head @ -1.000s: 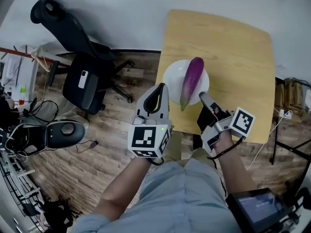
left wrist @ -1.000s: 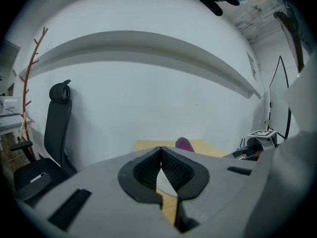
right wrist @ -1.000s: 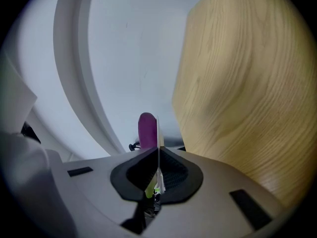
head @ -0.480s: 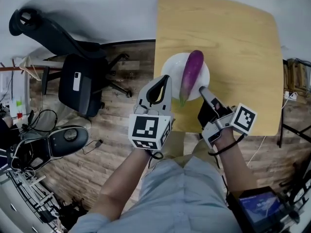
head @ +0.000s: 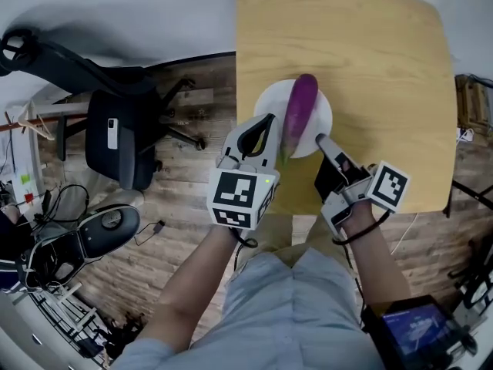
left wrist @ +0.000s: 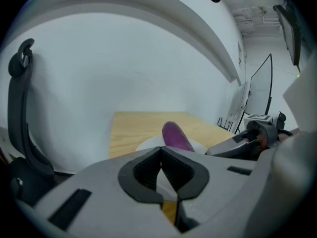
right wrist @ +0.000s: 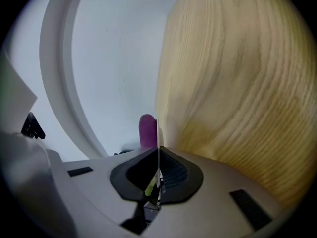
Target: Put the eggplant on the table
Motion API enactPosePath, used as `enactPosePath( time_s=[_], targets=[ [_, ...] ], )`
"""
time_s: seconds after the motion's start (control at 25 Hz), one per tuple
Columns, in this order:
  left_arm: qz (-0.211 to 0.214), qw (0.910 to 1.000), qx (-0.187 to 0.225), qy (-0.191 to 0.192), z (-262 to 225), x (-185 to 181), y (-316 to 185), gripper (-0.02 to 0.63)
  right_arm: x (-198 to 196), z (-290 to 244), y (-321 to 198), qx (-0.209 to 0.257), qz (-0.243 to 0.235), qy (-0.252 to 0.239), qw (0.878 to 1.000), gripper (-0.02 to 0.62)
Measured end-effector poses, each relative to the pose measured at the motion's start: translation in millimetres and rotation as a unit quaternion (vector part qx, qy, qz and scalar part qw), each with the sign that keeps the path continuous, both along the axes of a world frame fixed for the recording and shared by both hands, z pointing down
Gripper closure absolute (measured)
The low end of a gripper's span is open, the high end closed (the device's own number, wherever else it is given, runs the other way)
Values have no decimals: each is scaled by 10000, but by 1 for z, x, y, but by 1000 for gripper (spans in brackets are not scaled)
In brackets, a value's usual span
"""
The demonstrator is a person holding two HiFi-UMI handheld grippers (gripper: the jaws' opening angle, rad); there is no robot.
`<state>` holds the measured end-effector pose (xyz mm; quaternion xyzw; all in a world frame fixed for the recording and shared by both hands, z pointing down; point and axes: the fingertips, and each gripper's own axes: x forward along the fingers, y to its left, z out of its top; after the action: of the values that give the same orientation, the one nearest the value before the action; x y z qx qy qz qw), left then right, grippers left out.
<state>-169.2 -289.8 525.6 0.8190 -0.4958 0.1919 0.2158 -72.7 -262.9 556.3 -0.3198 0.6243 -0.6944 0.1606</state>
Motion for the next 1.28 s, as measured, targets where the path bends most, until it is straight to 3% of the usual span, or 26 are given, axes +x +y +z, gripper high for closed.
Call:
enactPosePath(
  time_s=[0.4,0.92,1.08,1.28],
  targets=[
    [258,9991,-348,-7,23,7,-4,600,3,14,1,-248,43,123,9996,584],
    [325,9983,-492,1,37,6,-11,600,5,28,-3,-500,-5,370,9981,584],
    [348,9981,-508,16,40,6,-15,600,0,30,-7,-524,-229,651,9962,577],
    [385,9979,-521,35,39,5,-16,600,-6,30,-2,-508,-821,1262,9873,520]
  ],
)
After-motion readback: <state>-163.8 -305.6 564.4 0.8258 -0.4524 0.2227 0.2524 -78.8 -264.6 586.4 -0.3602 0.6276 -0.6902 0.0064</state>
